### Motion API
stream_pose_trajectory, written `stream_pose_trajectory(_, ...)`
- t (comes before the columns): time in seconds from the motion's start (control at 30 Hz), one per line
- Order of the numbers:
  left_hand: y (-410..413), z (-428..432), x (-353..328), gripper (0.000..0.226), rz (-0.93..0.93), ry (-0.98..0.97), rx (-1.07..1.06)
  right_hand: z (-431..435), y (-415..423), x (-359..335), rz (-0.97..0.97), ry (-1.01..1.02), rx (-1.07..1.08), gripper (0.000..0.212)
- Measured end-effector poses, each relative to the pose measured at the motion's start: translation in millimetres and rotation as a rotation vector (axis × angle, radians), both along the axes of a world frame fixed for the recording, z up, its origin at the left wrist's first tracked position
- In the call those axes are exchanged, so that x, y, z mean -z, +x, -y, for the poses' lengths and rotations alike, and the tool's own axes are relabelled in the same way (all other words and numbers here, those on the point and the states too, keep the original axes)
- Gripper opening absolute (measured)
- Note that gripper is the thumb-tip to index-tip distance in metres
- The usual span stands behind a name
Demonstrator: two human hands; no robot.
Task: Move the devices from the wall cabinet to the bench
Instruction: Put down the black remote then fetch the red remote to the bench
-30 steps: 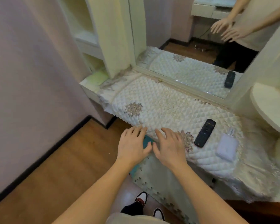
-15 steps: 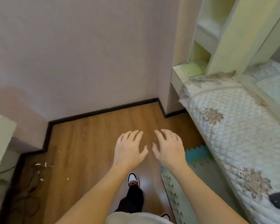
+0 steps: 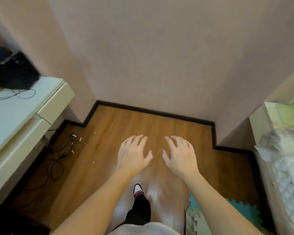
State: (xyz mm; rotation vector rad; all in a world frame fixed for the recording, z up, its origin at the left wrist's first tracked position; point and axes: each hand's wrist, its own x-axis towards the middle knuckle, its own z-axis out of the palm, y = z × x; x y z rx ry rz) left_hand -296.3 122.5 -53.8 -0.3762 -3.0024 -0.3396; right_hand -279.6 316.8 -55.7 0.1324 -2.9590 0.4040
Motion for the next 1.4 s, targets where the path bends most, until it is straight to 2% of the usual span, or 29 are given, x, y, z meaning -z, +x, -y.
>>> stream_pose_trajectory(0.37,-168.5,109.5,-0.6,0.058,0.012,0.033,-0.171,115.9,-200.7,-11.3,0.005,0.084,-0.189,0.050)
stream_pose_trajectory(0.9,-321.2,238.9,-8.1,0.057,0.044,-0.011,-0.473,260.2,-408.6,-12.4,-0.025,0.051,-0.461,0.051)
stream_pose_trajectory(1.4,-519.4,352.8,-40.8,0.061,0.098,-0.092,-0.838,423.7,-665.6,-29.8,-0.046,-0.007,-0.825,0.045)
